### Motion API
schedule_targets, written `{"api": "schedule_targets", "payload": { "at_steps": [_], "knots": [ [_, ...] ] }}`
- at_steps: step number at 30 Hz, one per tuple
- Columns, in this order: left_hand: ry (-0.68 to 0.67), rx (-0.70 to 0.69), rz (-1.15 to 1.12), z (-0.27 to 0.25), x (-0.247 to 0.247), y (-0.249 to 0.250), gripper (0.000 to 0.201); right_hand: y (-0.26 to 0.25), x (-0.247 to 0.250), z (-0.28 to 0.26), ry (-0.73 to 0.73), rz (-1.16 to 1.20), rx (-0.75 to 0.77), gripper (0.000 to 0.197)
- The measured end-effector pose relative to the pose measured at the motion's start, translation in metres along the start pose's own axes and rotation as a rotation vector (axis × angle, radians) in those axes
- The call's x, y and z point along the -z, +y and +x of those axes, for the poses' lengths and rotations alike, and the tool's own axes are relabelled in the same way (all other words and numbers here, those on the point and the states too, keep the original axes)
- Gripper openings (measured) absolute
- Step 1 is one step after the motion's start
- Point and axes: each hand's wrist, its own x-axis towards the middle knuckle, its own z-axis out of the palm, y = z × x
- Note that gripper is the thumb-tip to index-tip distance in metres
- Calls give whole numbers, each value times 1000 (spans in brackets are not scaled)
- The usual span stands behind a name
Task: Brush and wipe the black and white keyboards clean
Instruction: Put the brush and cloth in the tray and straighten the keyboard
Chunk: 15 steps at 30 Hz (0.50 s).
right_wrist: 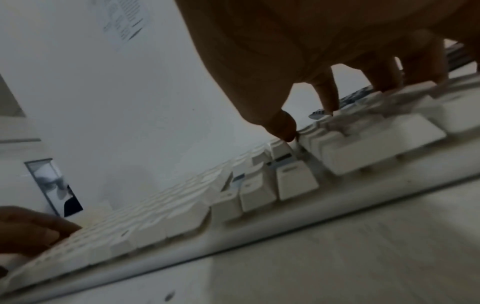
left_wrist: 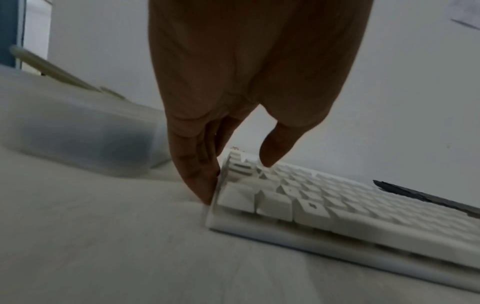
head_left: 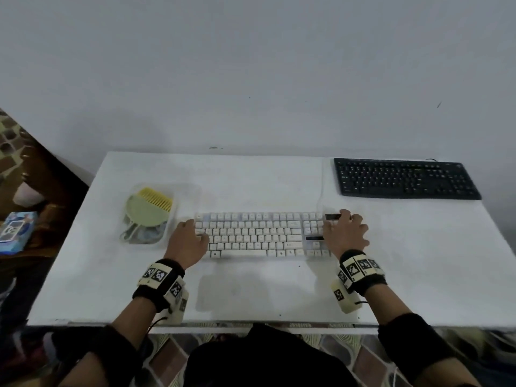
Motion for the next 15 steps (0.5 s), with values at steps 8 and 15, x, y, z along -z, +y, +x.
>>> {"api": "schedule_targets", "payload": {
  "at_steps": [8, 15],
  "knots": [
    [68, 93, -207, 11, -5, 0, 50, -7, -5, 6, -8, 58, -39, 59],
    [116, 122, -164, 43, 26, 33, 49, -28, 10, 33, 73, 248, 111, 58]
  ]
}}
